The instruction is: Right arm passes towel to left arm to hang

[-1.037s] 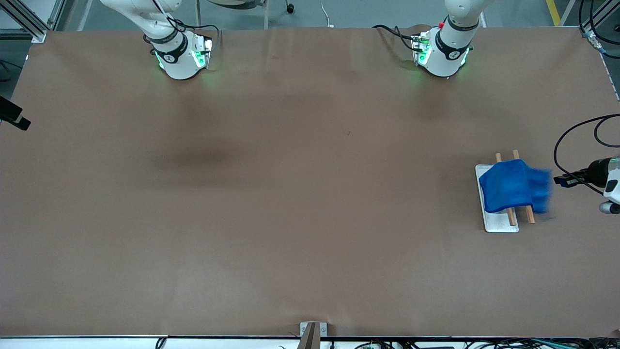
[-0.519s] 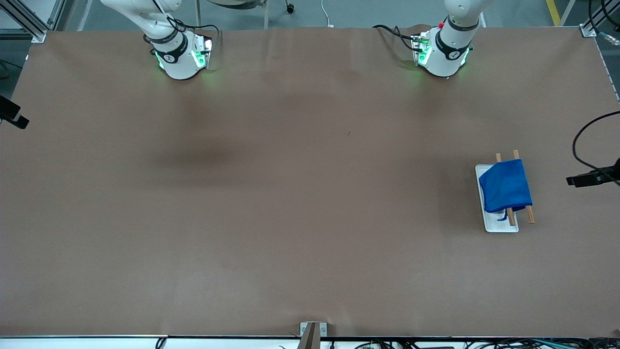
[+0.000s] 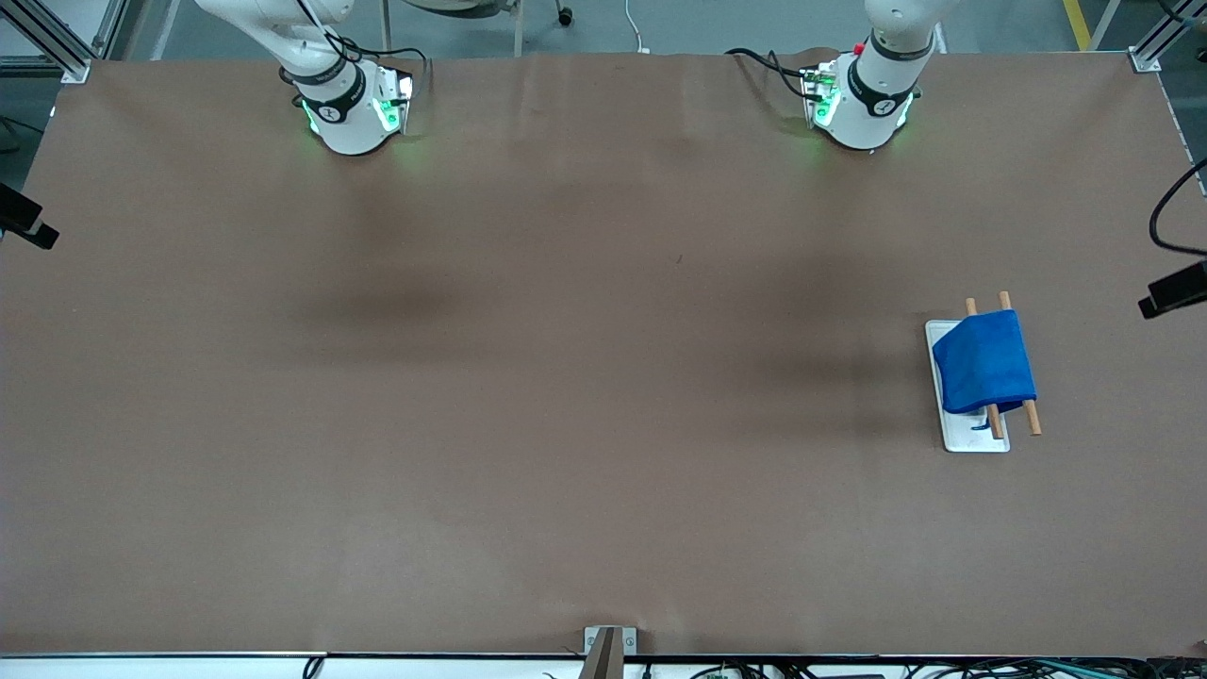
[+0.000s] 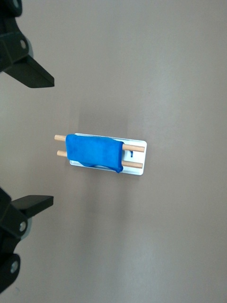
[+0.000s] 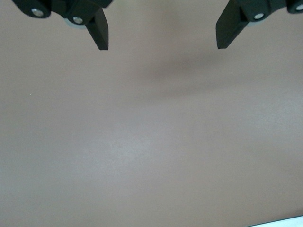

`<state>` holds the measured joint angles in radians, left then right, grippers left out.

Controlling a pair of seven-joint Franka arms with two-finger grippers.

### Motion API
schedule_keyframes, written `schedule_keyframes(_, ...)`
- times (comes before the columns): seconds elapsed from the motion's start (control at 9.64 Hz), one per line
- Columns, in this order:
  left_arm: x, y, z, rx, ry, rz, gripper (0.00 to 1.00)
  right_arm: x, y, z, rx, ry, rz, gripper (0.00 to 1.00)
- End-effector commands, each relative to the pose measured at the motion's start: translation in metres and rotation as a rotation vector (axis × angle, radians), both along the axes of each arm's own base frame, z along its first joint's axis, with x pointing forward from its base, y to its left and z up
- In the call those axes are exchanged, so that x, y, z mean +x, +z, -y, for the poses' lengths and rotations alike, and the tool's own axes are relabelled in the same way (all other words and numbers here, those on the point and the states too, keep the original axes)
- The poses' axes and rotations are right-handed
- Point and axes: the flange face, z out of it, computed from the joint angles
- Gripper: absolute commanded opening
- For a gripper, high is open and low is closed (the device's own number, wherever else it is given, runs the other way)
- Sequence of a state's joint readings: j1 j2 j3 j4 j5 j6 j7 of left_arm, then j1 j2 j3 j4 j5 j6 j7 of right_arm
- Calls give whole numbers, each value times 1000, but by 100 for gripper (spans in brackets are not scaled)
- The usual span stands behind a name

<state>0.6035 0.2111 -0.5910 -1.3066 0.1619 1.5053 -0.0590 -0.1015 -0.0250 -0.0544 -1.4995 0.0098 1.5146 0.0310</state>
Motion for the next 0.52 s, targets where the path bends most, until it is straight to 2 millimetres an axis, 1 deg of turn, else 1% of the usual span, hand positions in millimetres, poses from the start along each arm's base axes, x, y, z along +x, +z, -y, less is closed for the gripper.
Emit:
schedule_keyframes(0.0, -27, 26, 33, -12, -62, -11, 100, -6, 4, -2, 12, -16, 1, 100)
schedule_keyframes(0.1, -41, 33, 59, 10, -109, -19, 100, -7, 3, -2, 13, -16, -5, 100)
schedule_keyframes(0.21, -44, 31, 78, 22, -138, -26, 100, -7, 3, -2, 13, -16, -6, 100)
schedule_keyframes(0.31, -47, 28, 89, 15, -152, -33, 100, -7, 3, -2, 14, -16, -5, 100)
schedule_keyframes(0.41, -48, 26, 84, -28, -145, -38, 100, -7, 2, -2, 14, -16, -8, 100)
